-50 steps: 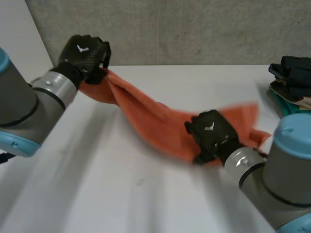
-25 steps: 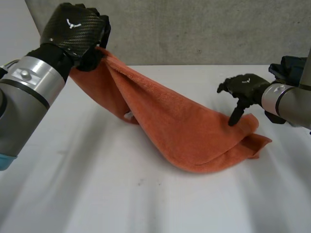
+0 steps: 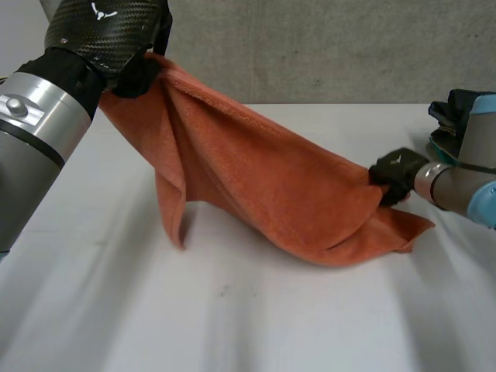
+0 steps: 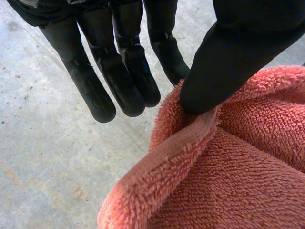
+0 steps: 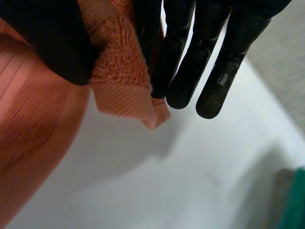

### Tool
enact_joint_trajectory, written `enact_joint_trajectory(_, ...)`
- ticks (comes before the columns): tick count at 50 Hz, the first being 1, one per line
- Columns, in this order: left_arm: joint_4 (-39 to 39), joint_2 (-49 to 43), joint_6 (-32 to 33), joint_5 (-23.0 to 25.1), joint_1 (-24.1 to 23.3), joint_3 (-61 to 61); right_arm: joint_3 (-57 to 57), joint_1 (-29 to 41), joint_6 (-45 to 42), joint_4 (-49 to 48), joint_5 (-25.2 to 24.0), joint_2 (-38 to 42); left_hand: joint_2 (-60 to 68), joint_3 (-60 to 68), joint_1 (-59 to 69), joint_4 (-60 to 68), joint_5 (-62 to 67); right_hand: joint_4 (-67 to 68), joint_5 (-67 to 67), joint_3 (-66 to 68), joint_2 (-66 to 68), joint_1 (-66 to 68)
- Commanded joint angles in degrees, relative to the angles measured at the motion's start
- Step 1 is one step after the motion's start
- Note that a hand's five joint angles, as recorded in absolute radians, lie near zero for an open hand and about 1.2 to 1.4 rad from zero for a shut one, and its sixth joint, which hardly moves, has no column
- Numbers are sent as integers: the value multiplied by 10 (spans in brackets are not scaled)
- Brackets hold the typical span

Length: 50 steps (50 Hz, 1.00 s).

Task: Fold the laundry.

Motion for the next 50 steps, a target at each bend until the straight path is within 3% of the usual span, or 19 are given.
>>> enact_joint_trajectory(1, -1, 0, 0, -1, 0, 5, 64, -2, 71, -71, -12, -140, 115, 117, 160, 113, 144, 139, 156, 141, 136, 246)
enact_joint_trajectory(4, -2, 1, 0, -1, 0, 3, 107, -4, 57, -65, -11, -199, 115, 117, 160, 113, 144, 139, 156, 141, 136, 246)
enact_joint_trajectory(9, -11, -7, 6, -1, 1, -6, 250, -14, -57, 7, -6, -337, 115, 117, 160, 113, 144, 139, 156, 141, 136, 246)
enact_joint_trajectory(13, -50, -43, 36, -1, 11, -31, 311, -14, -135, 60, -1, -400, 115, 117, 160, 113, 144, 139, 156, 141, 136, 246)
enact_joint_trajectory(19, -87, -149, 120, -9, 21, -24, 331, -13, -131, 48, -2, -395, 115, 117, 160, 113, 144, 139, 156, 141, 136, 246)
enact_joint_trajectory(23, -85, -220, 170, -12, 35, 24, 314, -10, -99, -41, 4, -338, 115, 117, 160, 113, 144, 139, 156, 141, 136, 246)
enact_joint_trajectory(28, -63, -311, 181, -43, 43, 175, 221, 38, -59, -229, 69, -265, 115, 117, 160, 113, 144, 139, 156, 141, 136, 246)
enact_joint_trajectory(33, 39, -362, 173, -88, 55, 388, 123, 67, -49, -427, 126, -237, 115, 117, 160, 113, 144, 139, 156, 141, 136, 246)
enact_joint_trajectory(38, 146, -359, 129, -96, 64, 451, 107, 71, -34, -600, 128, -252, 115, 117, 160, 113, 144, 139, 156, 141, 136, 246)
enact_joint_trajectory(44, 166, -317, 76, -104, 70, 403, 185, 72, -1, -612, 113, -304, 115, 117, 160, 113, 144, 139, 156, 141, 136, 246)
enact_joint_trajectory(50, 172, -238, 52, -80, 78, 199, 329, 64, 32, -562, 67, -331, 115, 117, 160, 113, 144, 139, 156, 141, 136, 246)
